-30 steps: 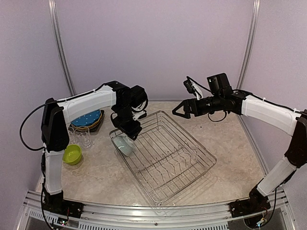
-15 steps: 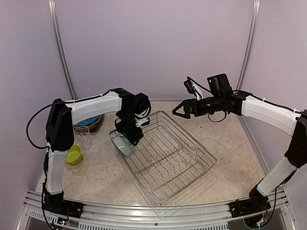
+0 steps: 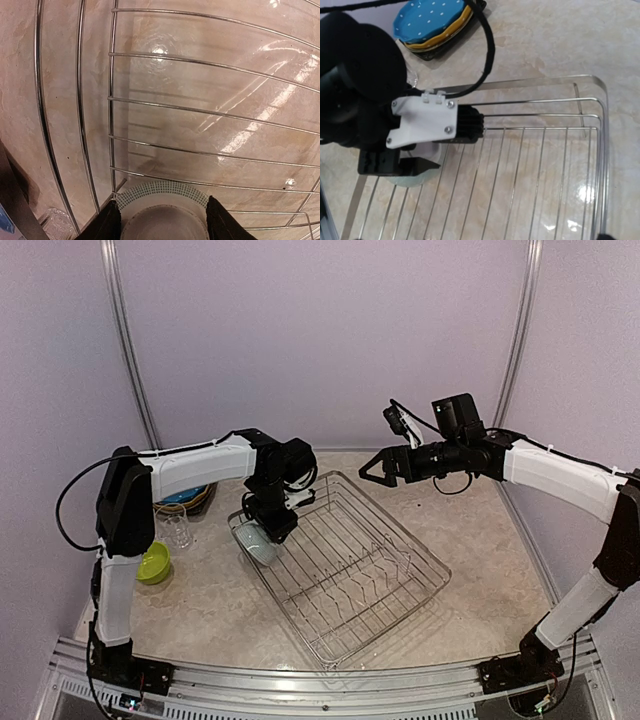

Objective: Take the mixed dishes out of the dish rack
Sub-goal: Grab the bowl from the dish rack.

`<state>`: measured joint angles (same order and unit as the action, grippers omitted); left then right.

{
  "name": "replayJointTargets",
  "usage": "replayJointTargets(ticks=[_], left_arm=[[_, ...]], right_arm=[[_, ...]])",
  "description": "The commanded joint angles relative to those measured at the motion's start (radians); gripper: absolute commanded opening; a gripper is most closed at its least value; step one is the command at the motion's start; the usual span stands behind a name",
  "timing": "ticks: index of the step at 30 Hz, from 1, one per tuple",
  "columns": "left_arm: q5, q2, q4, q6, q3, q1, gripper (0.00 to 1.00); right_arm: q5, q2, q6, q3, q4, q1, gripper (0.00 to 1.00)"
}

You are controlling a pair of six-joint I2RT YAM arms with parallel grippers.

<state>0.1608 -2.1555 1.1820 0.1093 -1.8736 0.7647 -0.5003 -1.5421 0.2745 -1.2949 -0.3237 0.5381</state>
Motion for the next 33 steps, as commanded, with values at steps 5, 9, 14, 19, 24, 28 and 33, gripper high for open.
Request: replayJointTargets(ticks=[5,9,14,19,24,28,33], left_arm=[[0.019,0.002,0.022,-0.004,0.003,0.002,0.41],[-0.009,0.017,0.020,-0.020,-0.026,0.002,0.33],[-0.047,0.033,0.022,-0.044,-0.057,0.002,0.27],[-0.083,0.051,0.023,-0.062,-0.074,0.002,0.25],[-0.101,0.065,0.021,-0.079,-0.085,0.001,0.24],[-0.133,0.079,0.023,-0.097,-0.104,-0.007,0.23],[-0.225,0.096,0.032,-0.142,-0.137,-0.036,0.22]], right_arm=[[0.005,0.013,-0.003,0.014,0.007,-0.012,0.99],[0.003,0.008,-0.003,0.011,0.007,-0.012,0.98],[0.005,0.008,-0.004,0.010,0.007,-0.012,0.99],[0.006,0.007,-0.003,0.013,0.014,-0.012,0.98],[0.016,0.014,-0.009,0.015,0.012,-0.011,0.98],[0.024,0.024,-0.020,0.026,0.022,-0.012,0.97],[0.031,0.049,-0.051,0.053,0.045,-0.010,0.96]])
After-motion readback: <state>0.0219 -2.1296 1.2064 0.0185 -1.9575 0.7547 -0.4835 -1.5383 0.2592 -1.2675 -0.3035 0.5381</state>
